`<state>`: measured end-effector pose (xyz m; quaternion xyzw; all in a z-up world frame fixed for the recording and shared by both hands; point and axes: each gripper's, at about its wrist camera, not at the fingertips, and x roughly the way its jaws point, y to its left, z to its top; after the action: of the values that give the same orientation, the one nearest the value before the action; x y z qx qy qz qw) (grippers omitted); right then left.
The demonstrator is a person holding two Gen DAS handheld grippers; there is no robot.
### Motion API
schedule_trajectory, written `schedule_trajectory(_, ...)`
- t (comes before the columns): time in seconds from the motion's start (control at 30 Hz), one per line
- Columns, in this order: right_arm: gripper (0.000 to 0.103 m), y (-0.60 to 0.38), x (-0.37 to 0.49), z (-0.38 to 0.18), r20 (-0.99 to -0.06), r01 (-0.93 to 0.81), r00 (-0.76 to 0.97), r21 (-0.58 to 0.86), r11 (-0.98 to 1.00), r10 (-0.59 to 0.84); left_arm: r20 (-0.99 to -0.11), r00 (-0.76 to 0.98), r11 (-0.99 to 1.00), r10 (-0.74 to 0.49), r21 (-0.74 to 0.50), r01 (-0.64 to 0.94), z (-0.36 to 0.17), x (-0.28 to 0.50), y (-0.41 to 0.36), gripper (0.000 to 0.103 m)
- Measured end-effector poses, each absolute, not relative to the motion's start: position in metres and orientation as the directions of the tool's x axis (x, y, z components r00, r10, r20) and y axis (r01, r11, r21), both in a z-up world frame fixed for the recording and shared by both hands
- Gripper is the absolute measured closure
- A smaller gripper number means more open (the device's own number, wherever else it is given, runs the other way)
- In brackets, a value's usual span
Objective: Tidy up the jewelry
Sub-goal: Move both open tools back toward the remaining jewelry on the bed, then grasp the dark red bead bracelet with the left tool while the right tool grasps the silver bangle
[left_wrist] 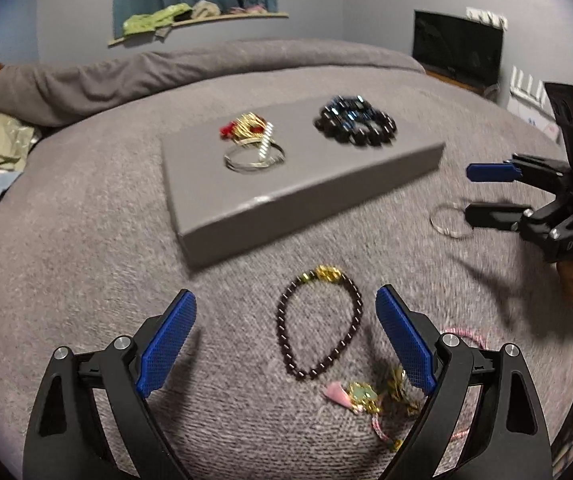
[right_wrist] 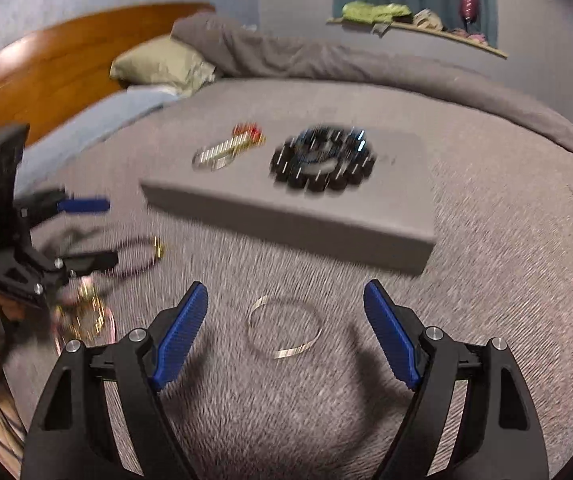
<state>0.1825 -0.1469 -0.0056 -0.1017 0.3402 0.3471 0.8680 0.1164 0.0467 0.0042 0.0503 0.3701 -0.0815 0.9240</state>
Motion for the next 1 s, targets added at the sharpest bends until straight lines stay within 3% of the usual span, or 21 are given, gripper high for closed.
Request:
schedule_trajectory(0.17, 0.025, -0.138, 0.178, -0.026, -0.710, -0.679, 0.508, 0.017, 0.734, 0.487, -0.707, 0.697, 0.978, -0.121, 0.037, 0.207, -0.002, 0.118, 0.040, 0.014)
schedule_trajectory(0.23, 0.026, -0.138, 0.179, -0.029, -0.710, -0.674, 0.512, 0.018, 0.739, 0.484, -0.714, 0.687, 0.979, -0.132, 0.016, 0.205, -0.003, 0.120, 0.042, 0.021)
schedule_trajectory(0.33, 0.033, -0.138, 0.180, -0.030, -0.711, -0.664, 0.521, 0.011, 0.748, 0.473, -0.729, 0.670, 0.978, -0.140, 0.002, 0.207, -0.009, 0.123, 0.043, 0.034)
schedule_trajectory(0.43, 0.041, -0.137, 0.180, -0.032, -0.712, -0.659, 0.527, 0.003, 0.752, 0.464, -0.734, 0.664, 0.979, -0.143, -0.007, 0.202, -0.011, 0.125, 0.044, 0.039)
schedule_trajectory(0.5, 0.055, -0.136, 0.179, -0.031, -0.708, -0.658, 0.533, -0.004, 0.753, 0.462, -0.734, 0.663, 0.981, -0.149, -0.023, 0.194, -0.011, 0.126, 0.048, 0.042)
schedule_trajectory(0.87, 0.054, -0.127, 0.180, -0.033, -0.716, -0.659, 0.529, -0.008, 0.752, 0.456, -0.748, 0.645, 0.980, -0.156, -0.034, 0.197, -0.018, 0.129, 0.046, 0.049)
schedule_trajectory(0.97, 0.054, -0.126, 0.180, -0.034, -0.716, -0.658, 0.528, -0.007, 0.753, 0.456, -0.748, 0.643, 0.976, -0.168, -0.034, 0.216, -0.017, 0.128, 0.042, 0.058)
schedule_trajectory(1.0, 0.054, -0.125, 0.180, -0.033, -0.715, -0.659, 0.530, -0.008, 0.753, 0.456, -0.748, 0.641, 0.974, -0.174, -0.035, 0.224, -0.017, 0.128, 0.040, 0.067)
